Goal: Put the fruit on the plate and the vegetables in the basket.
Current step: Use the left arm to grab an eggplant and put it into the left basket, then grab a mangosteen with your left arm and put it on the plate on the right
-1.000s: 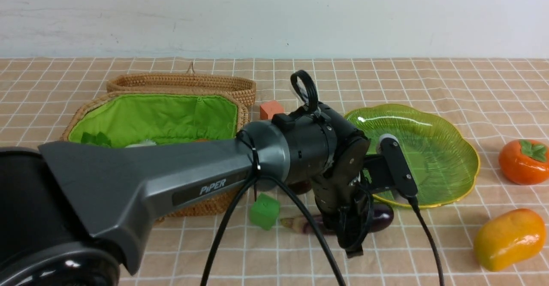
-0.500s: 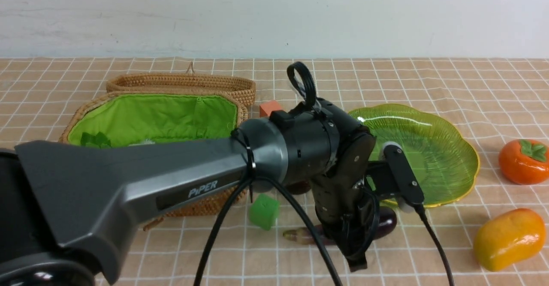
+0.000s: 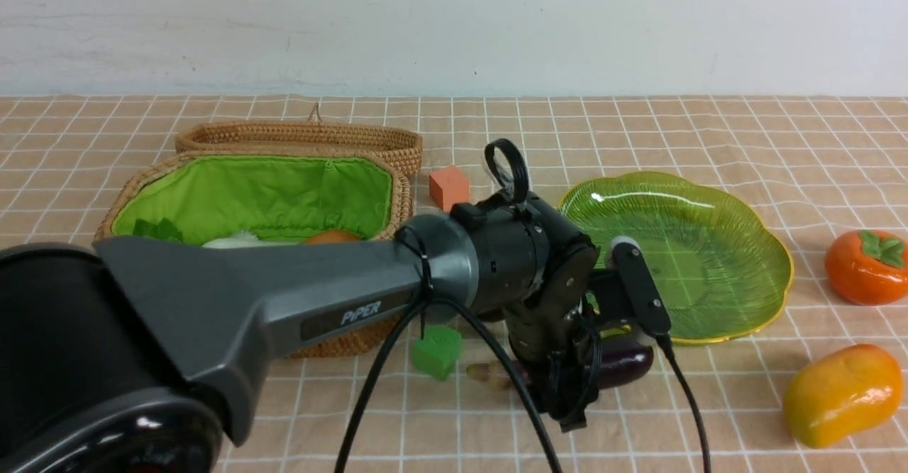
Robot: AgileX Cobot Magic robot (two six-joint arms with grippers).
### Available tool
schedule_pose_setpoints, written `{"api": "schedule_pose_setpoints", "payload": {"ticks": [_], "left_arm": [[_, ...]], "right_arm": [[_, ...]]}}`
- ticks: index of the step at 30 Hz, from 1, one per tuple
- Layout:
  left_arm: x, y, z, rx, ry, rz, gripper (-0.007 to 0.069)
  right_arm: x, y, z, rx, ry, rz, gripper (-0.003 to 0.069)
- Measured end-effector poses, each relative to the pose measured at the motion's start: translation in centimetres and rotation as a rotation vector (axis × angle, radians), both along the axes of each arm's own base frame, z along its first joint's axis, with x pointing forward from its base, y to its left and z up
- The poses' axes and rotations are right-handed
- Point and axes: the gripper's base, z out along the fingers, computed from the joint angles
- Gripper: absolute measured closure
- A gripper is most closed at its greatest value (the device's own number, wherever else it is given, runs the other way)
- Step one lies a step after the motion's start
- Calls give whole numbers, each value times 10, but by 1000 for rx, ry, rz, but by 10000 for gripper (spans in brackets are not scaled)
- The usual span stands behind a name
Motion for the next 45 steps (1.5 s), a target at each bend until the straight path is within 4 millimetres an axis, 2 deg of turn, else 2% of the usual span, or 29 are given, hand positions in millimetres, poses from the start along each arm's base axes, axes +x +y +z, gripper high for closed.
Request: {"api": "schedule_pose_setpoints", "payload": {"ticks": [3, 4, 5, 6, 9, 11, 13, 14, 15, 17, 18, 19, 20, 21, 23, 26, 28, 31, 32, 34, 35, 36, 38, 40, 42, 45], "left_arm": [[1, 0, -2, -9, 21, 50, 148], [-1, 1, -3, -8, 40, 74, 226], [-2, 1, -2, -4, 45, 76, 273], [-3, 0, -2, 2, 51, 75, 294], [-14, 2, 8, 49, 76, 50, 281], [-29, 5, 29, 88, 93, 16, 281], [-45, 8, 64, 77, 70, -6, 281], [-45, 8, 64, 81, 72, -5, 281], [-56, 15, 96, 46, 31, -14, 281], [-61, 30, 131, 17, -31, 4, 281], [-61, 42, 147, 8, -68, 27, 281], [-60, 47, 153, 6, -83, 37, 281], [-49, 75, 175, 5, -143, 102, 281], [-50, 75, 175, 6, -143, 103, 281], [-27, 114, 188, 26, -192, 203, 281], [5, 160, 184, 95, -200, 290, 281], [22, 182, 175, 138, -184, 315, 281], [35, 199, 163, 160, -150, 334, 272], [39, 204, 159, 165, -136, 346, 244], [43, 208, 156, 166, -131, 356, 178], [44, 209, 155, 165, -132, 362, 116], [44, 210, 155, 165, -133, 365, 95], [44, 212, 155, 165, -133, 394, -9], [44, 213, 155, 156, -119, 429, -30], [41, 210, 156, 117, -99, 496, -17], [27, 192, 163, 27, -55, 513, 102]], "right_arm": [[0, 1, 0, 5, 1, 5, 428], [0, 1, 0, 5, 1, 5, 428], [0, 1, 0, 5, 1, 5, 428], [0, 1, 0, 5, 1, 5, 428], [0, 0, 0, 4, 1, 4, 428], [0, 0, 0, 1, 0, 4, 428], [0, 0, 0, 1, -1, 4, 428], [0, 0, 0, 1, -1, 4, 428], [0, 0, 0, 1, -1, 4, 428], [0, 0, 0, 2, -3, 3, 428], [0, 0, 1, 7, -12, 1, 428], [1, 0, 1, 8, -15, 0, 428], [2, 0, 3, 16, -37, -9, 428], [2, 0, 3, 16, -37, -9, 428], [3, 0, 5, 24, -58, -17, 428], [3, 0, 6, 27, -63, -18, 426], [3, 0, 6, 27, -63, -18, 424], [3, 0, 6, 27, -63, -18, 424], [3, 0, 6, 27, -64, -18, 424], [3, 0, 6, 27, -64, -18, 424], [3, 0, 6, 27, -64, -18, 424], [3, 0, 6, 27, -64, -18, 424], [3, 0, 6, 27, -63, -18, 424], [3, 0, 5, 26, -62, -17, 424], [3, 0, 5, 26, -61, -17, 424], [3, 0, 5, 22, -55, -16, 424]]}}
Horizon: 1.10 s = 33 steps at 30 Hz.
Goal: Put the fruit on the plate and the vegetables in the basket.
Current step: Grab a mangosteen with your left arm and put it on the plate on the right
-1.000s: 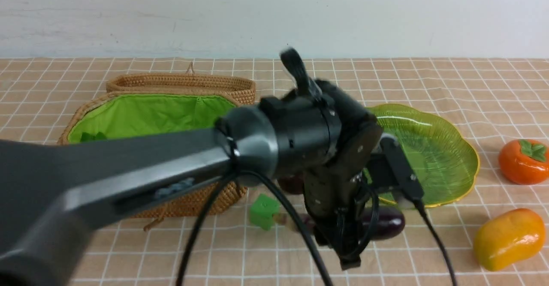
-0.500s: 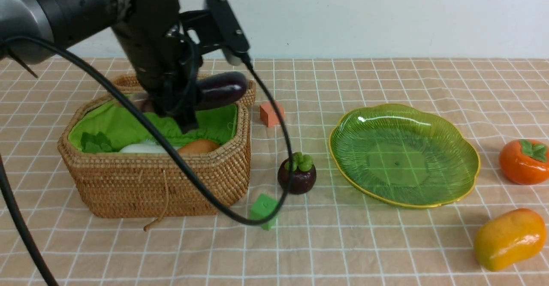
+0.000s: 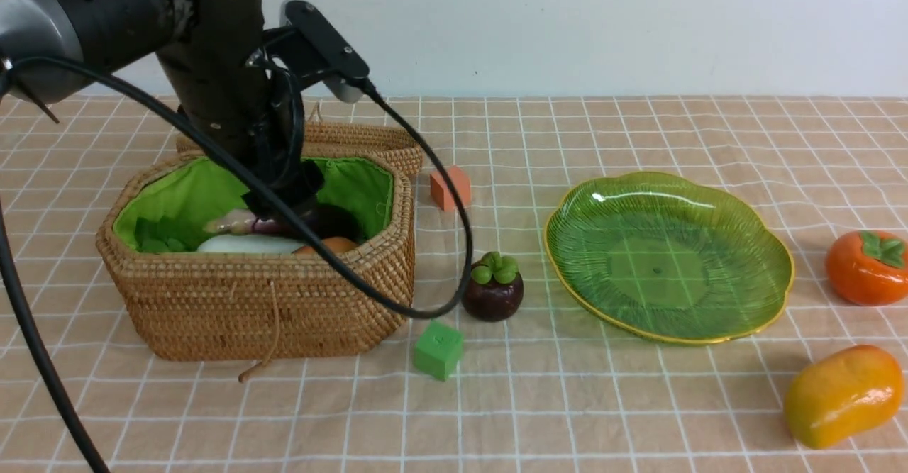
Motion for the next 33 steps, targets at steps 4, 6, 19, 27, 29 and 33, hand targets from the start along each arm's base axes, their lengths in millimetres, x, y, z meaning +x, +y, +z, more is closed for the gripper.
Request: {"api": "schedule_pose_setpoints", "payload": {"ticks": [4, 6, 19, 27, 29, 33], "left_arm": [[-29, -48, 7, -110, 38, -145, 338], [-46, -83, 5, -165, 78, -238, 492], [16, -161, -66, -24, 94, -326, 329], [43, -162, -104, -22, 43, -233, -36], [48, -160, -114, -19, 57, -211, -34], [55, -156, -131, -26, 83, -171, -6]], "right_arm": [[0, 0, 0, -2, 5, 1, 424], [0, 0, -1, -3, 7, 2, 424], [-3, 2, -4, -6, 58, 36, 424], [-4, 3, -4, -2, 59, 41, 423], [-4, 3, -4, -1, 60, 42, 424], [-4, 3, -4, -1, 60, 42, 424]]}}
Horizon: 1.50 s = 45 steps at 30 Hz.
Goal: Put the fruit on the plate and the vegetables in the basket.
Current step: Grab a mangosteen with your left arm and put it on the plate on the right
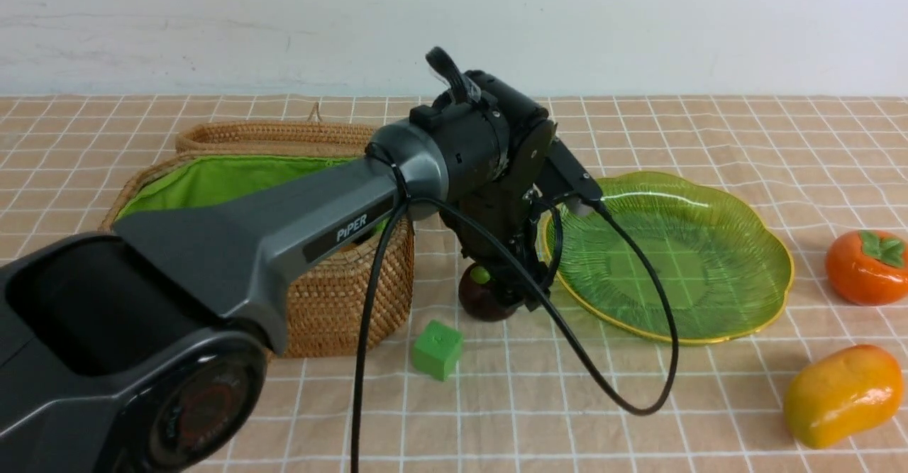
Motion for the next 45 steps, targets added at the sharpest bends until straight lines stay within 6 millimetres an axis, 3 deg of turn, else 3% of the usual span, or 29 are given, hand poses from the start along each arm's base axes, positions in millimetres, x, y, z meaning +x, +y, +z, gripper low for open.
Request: {"api": "schedule_pose_setpoints", "payload": {"ticks": [8, 16, 18, 23, 24, 25, 27, 29, 31, 36, 40, 45], "left_arm": [[5, -1, -11, -32, 14, 17, 68], [0, 2, -4, -9, 57, 51, 78], [-5, 2, 9, -4, 70, 58, 78], [-24, -20, 83, -260, -23, 32, 78], [-24, -22, 84, -274, -26, 31, 78], [-30, -36, 102, -417, -67, -8, 78], [-30, -44, 106, -493, -85, -32, 78], [-27, -57, 96, -572, -96, -57, 78], [-16, -69, 64, -597, -91, -58, 78], [-1, -78, 6, -564, -62, -35, 78], [-1, -79, 0, -563, -57, -31, -1], [-6, -75, 19, -561, -42, -42, -40]], "right_arm": [[0, 0, 0, 3, 1, 3, 424], [0, 1, 0, 5, 1, 5, 424], [0, -1, 0, -8, -2, -8, 424], [6, -11, -1, -44, -8, -128, 424], [6, -11, -1, -44, -8, -128, 424], [8, -14, 0, -31, -17, -175, 424], [9, -14, 1, -24, -24, -191, 424], [9, -15, 1, -14, -24, -201, 424], [9, -15, 0, -12, -11, -204, 424], [7, -15, -2, -10, 29, -212, 424], [7, -15, -3, -2, 39, -217, 424], [8, -15, -3, 11, 53, -226, 424]]}}
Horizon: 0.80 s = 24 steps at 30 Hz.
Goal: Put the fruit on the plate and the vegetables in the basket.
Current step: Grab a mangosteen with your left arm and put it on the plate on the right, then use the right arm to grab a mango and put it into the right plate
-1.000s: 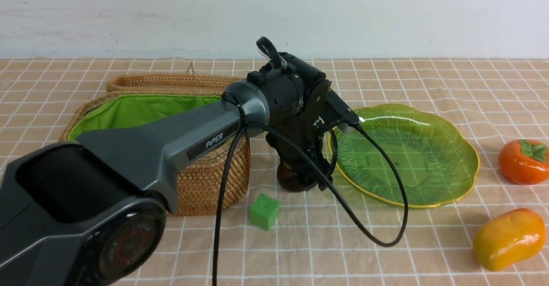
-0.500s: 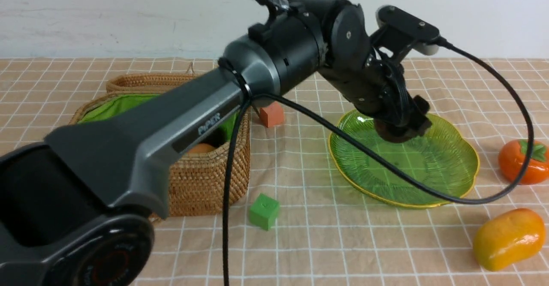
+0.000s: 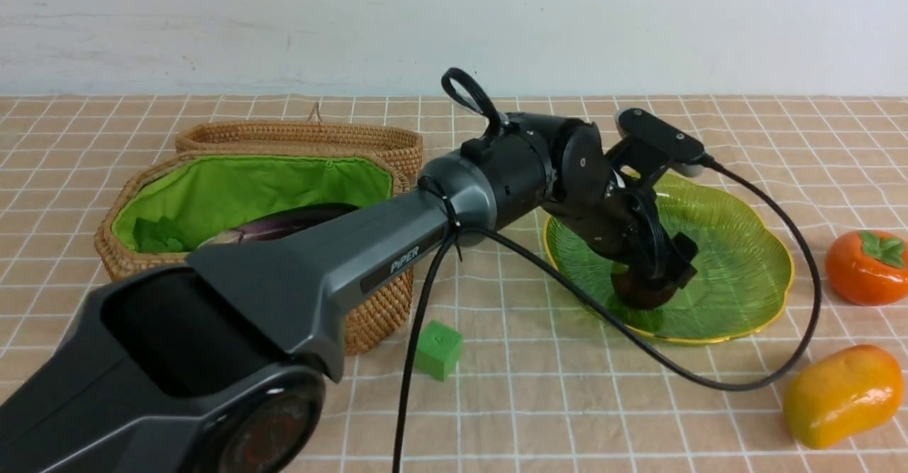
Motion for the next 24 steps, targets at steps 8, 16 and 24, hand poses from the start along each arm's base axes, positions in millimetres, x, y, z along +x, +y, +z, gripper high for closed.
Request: {"api": "schedule_pose_setpoints", "payload": {"ticks": [8, 16, 24], "left_arm": [[-39, 27, 77, 47, 162, -13, 151], [-106, 98, 215, -3, 96, 121, 635], [-166, 153, 240, -16, 119, 180, 638]], "right_arm": [[38, 8, -20, -1, 131, -36, 421], [128, 12, -79, -150, 366, -185, 421], [203, -8, -127, -114, 596, -443, 421]]}}
